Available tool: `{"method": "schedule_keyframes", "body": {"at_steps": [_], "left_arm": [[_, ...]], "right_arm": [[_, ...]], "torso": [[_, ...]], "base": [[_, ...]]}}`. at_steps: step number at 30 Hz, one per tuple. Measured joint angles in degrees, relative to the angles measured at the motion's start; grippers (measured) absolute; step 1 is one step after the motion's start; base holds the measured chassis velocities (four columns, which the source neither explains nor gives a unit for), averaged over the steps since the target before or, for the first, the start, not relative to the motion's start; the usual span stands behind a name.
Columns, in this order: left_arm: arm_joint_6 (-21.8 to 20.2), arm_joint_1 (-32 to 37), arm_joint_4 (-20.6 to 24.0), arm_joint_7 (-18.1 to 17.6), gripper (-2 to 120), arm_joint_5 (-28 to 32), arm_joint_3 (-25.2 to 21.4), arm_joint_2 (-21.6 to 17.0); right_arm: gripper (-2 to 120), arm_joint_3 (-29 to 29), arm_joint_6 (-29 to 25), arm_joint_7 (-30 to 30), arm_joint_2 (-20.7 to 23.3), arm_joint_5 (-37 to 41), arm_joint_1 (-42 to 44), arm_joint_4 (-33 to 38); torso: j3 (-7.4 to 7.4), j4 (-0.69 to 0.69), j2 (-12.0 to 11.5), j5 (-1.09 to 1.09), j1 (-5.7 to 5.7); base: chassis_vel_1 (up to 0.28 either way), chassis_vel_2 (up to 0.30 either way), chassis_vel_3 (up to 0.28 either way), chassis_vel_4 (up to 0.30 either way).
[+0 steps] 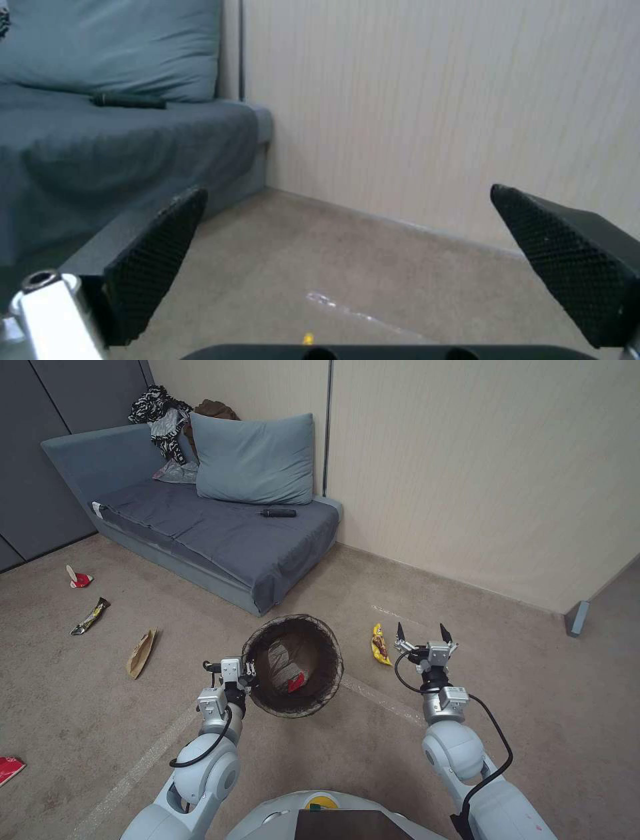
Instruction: Pick up the trash bin, then pick up the garbage from the floor and place it into the trash bin.
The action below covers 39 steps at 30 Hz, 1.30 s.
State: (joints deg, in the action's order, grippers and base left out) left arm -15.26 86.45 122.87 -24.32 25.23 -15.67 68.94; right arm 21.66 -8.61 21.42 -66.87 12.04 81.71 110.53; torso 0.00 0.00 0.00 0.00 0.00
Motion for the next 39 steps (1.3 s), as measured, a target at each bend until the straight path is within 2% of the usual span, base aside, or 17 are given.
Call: {"method": "schedule_keyframes", "body": {"at_steps": [39], "left_arm": [[0.01,-0.34,-0.09,0.04,3,0.24,0.19,-0.31]], "right_arm": [[100,-0.6,0.81,0.95,-0.39,0.29,-0.97,-0.29]], "torso": [[0.0,0.0,0.0,0.0,0.0]], "base": [[0.0,0.0,0.0,0.0]]}}
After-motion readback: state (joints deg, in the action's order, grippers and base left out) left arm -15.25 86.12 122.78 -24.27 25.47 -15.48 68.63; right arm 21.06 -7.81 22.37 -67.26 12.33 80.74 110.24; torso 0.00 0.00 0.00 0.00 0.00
